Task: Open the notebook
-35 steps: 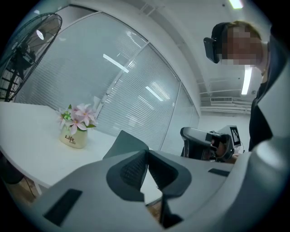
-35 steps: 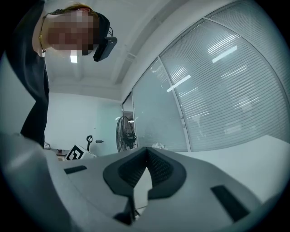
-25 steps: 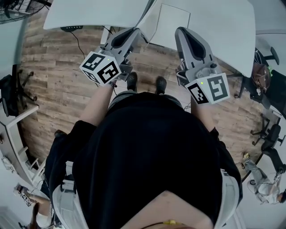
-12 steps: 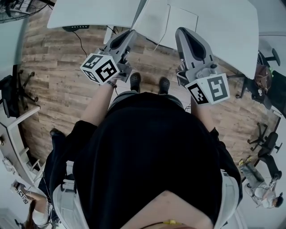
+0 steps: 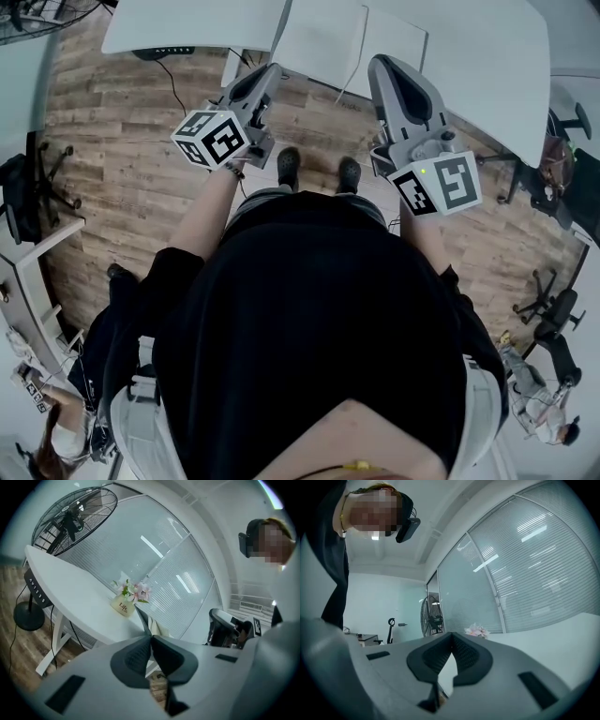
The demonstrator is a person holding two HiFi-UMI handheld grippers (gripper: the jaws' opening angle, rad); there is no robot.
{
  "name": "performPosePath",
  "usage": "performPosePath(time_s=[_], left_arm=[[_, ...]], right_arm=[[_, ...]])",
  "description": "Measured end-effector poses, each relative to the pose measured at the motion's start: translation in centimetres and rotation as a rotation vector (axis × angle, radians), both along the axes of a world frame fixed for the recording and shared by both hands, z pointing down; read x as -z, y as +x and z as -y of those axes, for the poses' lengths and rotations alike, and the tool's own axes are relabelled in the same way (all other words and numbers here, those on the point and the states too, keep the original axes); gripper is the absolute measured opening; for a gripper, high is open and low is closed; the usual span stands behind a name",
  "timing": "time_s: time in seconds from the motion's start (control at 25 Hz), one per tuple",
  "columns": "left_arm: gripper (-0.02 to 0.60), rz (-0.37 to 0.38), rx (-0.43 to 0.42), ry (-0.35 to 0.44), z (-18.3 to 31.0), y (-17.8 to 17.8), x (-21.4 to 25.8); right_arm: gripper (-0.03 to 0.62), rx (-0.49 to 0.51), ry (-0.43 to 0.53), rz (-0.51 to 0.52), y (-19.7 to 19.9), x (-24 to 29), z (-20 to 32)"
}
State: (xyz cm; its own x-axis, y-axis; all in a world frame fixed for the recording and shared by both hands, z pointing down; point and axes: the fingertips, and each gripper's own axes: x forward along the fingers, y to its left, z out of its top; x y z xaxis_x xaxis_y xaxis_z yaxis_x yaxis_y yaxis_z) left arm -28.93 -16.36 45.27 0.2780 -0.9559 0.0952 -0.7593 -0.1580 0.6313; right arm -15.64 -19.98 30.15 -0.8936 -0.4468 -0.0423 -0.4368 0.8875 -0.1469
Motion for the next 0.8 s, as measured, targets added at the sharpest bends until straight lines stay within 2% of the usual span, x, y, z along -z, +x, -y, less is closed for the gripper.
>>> performPosePath(time_s=[0.28, 0.8], left_arm=[[0.028, -0.059, 0.005, -0.044, -0.7, -1.5, -2.4], [0.029, -0.082, -0.027, -0.102, 0.4, -1.3, -5.6]], right_arm=[[0.005, 0.011, -0.007, -0.018, -2.3, -1.1, -0.5], [0.005, 0.029, -0.037, -0.063, -5.1, -4.2, 0.8]])
